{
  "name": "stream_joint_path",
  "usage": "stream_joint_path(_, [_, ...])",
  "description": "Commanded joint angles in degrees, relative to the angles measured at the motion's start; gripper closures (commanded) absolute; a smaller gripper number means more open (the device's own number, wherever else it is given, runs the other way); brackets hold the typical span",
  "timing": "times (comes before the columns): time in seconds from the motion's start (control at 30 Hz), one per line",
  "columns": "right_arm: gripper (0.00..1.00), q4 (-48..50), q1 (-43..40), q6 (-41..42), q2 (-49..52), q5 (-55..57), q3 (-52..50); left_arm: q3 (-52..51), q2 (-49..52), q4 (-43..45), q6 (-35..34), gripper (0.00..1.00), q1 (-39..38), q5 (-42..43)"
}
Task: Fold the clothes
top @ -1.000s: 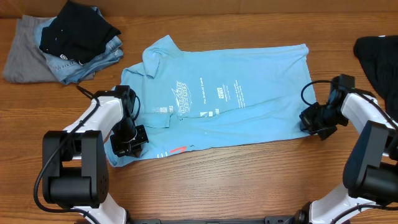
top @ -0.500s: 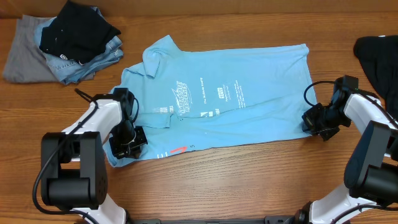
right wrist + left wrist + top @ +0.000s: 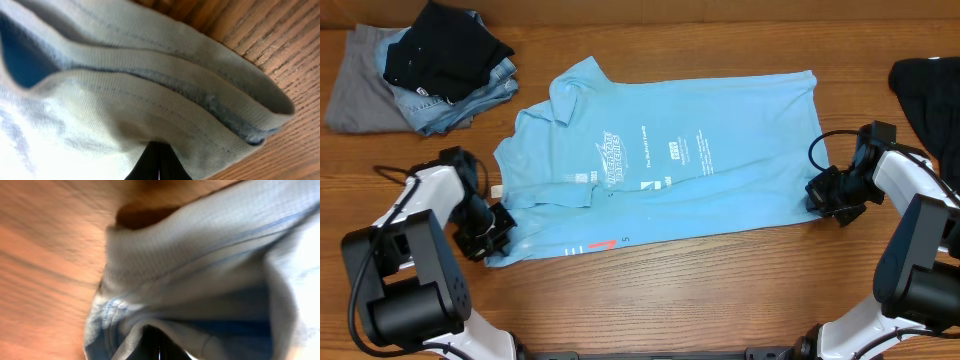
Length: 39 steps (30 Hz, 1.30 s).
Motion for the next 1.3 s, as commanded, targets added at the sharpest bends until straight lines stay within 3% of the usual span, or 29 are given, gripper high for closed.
stream_joint_path(0.0, [0.96, -0.9, -0.6, 1.4, 0.8, 2.3, 0.0, 1.2, -0.3, -2.3, -1.3, 0.96, 3.3, -4.7])
stream_joint_path(0.3, [0.96, -6.2, -0.7, 3.0, -3.7, 3.8, 4.1, 15.3, -5.6, -14.9, -3.6, 0.96, 3.1, -4.1])
stream_joint_path(0.47, [0.96, -5.6, -0.6, 2.9, -8.8, 2.9, 4.6, 18.2, -11.8, -14.4, -1.4, 0.96, -2.2, 0.5])
stream_joint_path(0.57, [0.84, -3.1, -0.6, 1.0, -9.8, -0.5, 4.6, 18.1, -12.4, -13.0, -0.7, 0.96, -7.6, 1.4])
stream_joint_path(0.7, [0.81, -2.2, 0.3, -0.5, -9.3, -2.7, 4.5, 15.8, -10.0, -10.8, -0.9, 0.96, -15.0, 1.4])
stream_joint_path(0.8, [0.95, -2.0, 2.3, -0.5, -8.4, -2.7, 4.0, 13.6, -5.9, -8.3, -1.7, 0.96, -19.8, 1.6])
stream_joint_path(0.9, [0.96, -2.0, 4.3, 0.3, -7.5, -1.7, 3.1, 12.4, -0.3, -6.6, -2.1, 0.96, -22.8, 1.8])
stream_joint_path(1.27, [0.96, 0.1, 4.3, 3.2, -2.7, 2.3, 0.6, 12.4, 12.3, -5.5, -2.1, 0.96, -23.4, 1.1])
